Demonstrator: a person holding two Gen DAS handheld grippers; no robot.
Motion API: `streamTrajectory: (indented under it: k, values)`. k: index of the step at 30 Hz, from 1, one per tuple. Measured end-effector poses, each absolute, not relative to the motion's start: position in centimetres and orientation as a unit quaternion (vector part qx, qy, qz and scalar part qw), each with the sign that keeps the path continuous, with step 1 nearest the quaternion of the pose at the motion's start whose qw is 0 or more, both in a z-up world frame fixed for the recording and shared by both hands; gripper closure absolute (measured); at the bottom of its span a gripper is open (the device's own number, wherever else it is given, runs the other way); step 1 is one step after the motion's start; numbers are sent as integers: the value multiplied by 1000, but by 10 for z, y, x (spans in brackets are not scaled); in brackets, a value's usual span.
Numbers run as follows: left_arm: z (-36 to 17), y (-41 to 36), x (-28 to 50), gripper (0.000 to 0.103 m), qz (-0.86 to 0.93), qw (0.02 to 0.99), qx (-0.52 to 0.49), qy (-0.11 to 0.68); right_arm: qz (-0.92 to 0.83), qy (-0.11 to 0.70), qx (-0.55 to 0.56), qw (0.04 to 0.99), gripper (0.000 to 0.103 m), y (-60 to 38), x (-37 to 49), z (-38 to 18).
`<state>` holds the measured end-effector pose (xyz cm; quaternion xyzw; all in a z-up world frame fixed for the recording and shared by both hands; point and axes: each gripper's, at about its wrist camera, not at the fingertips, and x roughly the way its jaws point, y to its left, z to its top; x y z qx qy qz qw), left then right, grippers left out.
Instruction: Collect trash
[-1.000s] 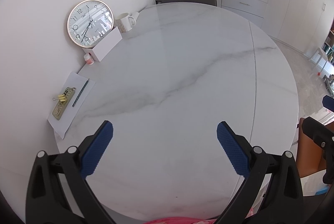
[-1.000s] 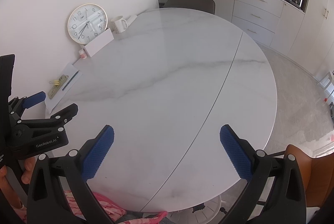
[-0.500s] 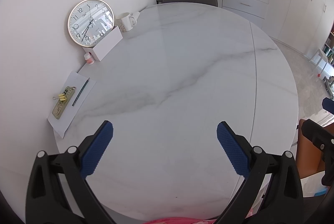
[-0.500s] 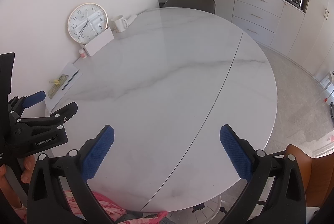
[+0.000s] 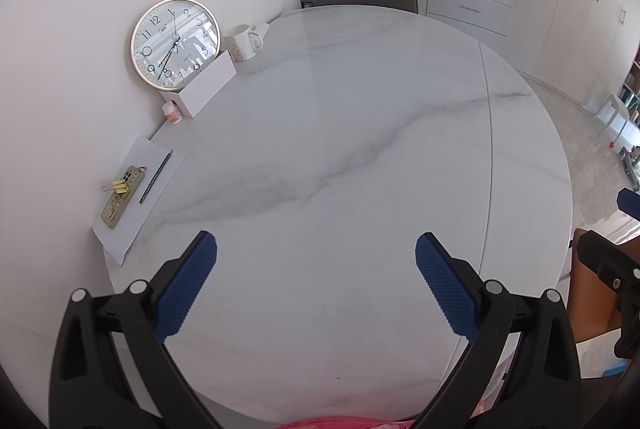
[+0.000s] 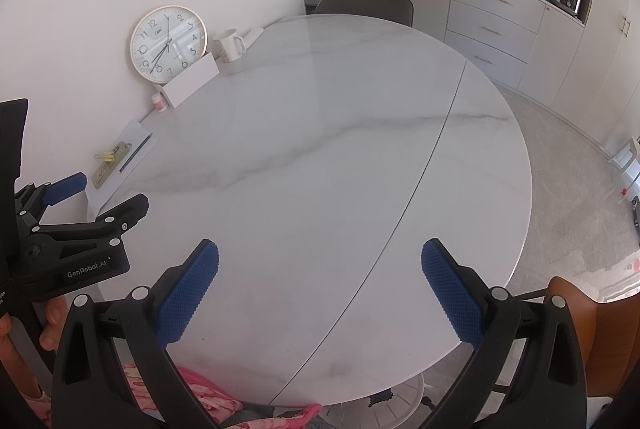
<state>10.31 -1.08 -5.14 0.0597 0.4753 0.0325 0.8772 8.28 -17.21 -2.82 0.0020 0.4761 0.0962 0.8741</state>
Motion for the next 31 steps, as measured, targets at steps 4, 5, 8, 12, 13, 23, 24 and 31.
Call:
streamTrajectory:
  k: [4, 5, 8, 12, 13, 23, 24, 31]
  values:
    - [-52, -11, 103, 8, 35, 877, 62, 476, 97, 477, 1, 873, 2, -172, 82, -29]
    - [-52, -11, 103, 8, 36, 877, 62, 475, 97, 477, 0, 873, 2, -172, 82, -28]
    - [-51, -11, 103, 8, 34, 878, 62, 474, 97, 478, 0, 873, 2, -172, 82, -29]
    - [-52, -10, 103, 8, 28, 878, 53, 476, 98, 480, 1, 872, 2, -172, 83, -29]
    - [-52, -9, 103, 8, 28, 878, 51, 475, 98, 480, 1, 872, 2, -172, 83, -29]
    - [-51, -6, 108, 8, 35, 880, 43, 472, 98, 482, -1, 870, 2, -171, 82, -29]
    - [-52, -6, 108, 8, 35, 878, 42, 475, 98, 482, -1, 870, 2, -171, 83, -29]
    - [-55, -1, 111, 8, 42, 874, 34, 482, 97, 485, -2, 869, 2, -171, 85, -30]
